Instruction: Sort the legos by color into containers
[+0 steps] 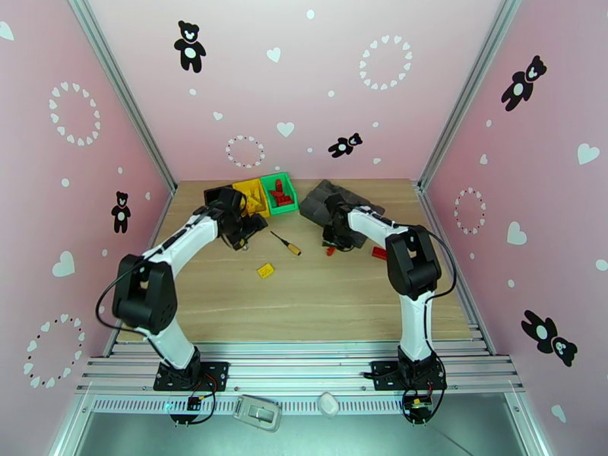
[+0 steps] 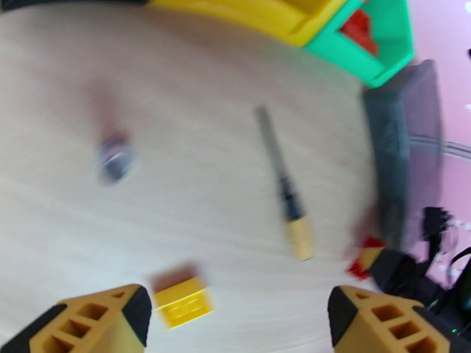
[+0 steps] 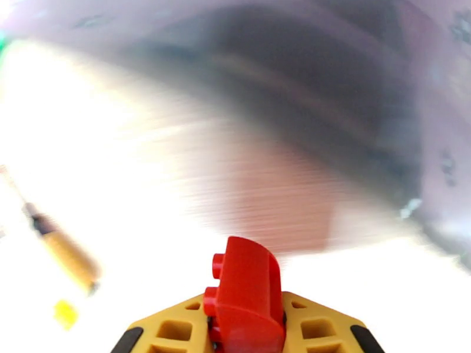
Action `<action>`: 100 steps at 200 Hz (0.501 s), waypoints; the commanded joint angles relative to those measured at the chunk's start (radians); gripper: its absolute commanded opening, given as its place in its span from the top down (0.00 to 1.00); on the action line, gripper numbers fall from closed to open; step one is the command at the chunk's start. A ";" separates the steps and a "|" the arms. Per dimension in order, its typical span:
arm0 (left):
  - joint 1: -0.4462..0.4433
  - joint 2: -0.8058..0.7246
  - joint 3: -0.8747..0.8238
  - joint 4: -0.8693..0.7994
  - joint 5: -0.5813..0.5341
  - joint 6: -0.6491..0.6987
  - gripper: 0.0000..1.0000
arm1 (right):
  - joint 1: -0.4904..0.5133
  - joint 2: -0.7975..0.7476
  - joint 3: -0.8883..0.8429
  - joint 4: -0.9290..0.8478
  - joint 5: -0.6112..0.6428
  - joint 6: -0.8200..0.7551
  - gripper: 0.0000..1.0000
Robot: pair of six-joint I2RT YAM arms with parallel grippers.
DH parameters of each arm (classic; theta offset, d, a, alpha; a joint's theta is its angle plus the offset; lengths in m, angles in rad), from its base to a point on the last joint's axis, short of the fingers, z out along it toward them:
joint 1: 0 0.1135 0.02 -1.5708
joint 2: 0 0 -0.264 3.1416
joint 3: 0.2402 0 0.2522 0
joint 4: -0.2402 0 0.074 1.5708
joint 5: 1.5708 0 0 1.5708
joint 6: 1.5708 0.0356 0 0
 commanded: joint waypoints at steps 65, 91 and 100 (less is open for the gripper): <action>0.070 0.232 0.335 0.108 0.158 -0.125 0.16 | 0.021 0.332 0.512 0.302 -0.327 0.251 0.79; 0.083 0.249 0.383 0.082 0.163 -0.124 0.17 | 0.020 0.534 0.818 0.433 -0.373 0.423 0.65; 0.084 0.247 0.388 0.072 0.164 -0.119 0.17 | 0.017 0.623 0.958 0.440 -0.374 0.475 0.51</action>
